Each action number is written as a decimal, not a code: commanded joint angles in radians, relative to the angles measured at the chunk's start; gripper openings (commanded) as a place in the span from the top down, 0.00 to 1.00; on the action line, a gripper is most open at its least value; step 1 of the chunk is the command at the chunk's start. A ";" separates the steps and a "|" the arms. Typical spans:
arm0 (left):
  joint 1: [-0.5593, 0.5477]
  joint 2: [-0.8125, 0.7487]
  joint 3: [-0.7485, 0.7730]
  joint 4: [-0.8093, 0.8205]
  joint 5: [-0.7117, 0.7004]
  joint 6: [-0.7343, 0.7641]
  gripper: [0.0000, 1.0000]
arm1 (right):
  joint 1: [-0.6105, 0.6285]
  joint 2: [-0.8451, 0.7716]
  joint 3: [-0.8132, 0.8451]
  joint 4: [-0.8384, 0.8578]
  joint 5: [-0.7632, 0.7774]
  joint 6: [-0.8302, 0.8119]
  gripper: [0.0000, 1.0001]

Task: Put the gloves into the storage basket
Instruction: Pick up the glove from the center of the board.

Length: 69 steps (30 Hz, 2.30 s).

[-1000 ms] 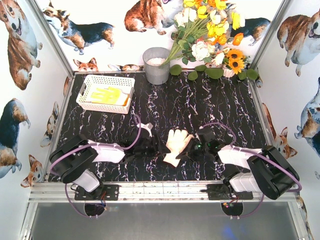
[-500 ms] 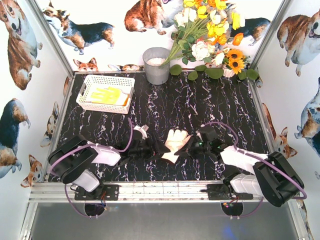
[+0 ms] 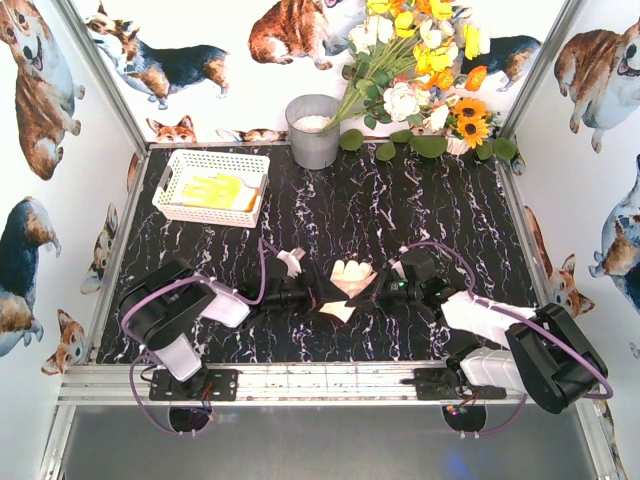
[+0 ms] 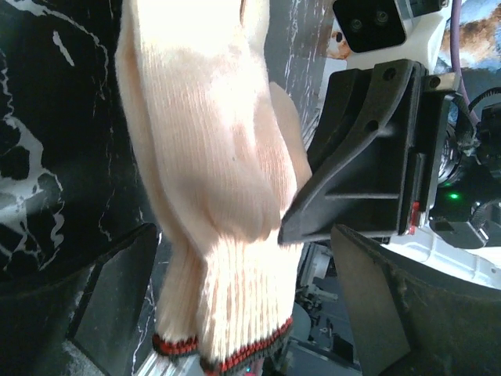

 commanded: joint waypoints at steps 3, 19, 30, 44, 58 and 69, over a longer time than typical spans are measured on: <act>0.007 0.104 0.051 0.174 0.062 -0.061 0.14 | -0.003 0.028 0.031 0.114 -0.090 0.010 1.00; 0.009 0.200 0.112 0.236 0.060 -0.084 0.17 | -0.004 0.086 0.069 0.117 -0.251 -0.069 1.00; 0.017 0.207 0.115 0.298 0.046 -0.113 0.44 | -0.004 0.085 0.081 0.093 -0.314 -0.121 1.00; 0.031 0.178 0.113 0.327 0.041 -0.126 0.76 | -0.004 0.063 0.136 -0.107 -0.352 -0.281 1.00; 0.052 0.055 0.097 0.247 -0.034 -0.055 1.00 | -0.004 0.032 0.194 -0.229 -0.239 -0.344 0.86; 0.099 -0.082 0.120 0.102 -0.233 0.100 1.00 | -0.088 -0.111 0.286 -0.428 -0.078 -0.440 0.27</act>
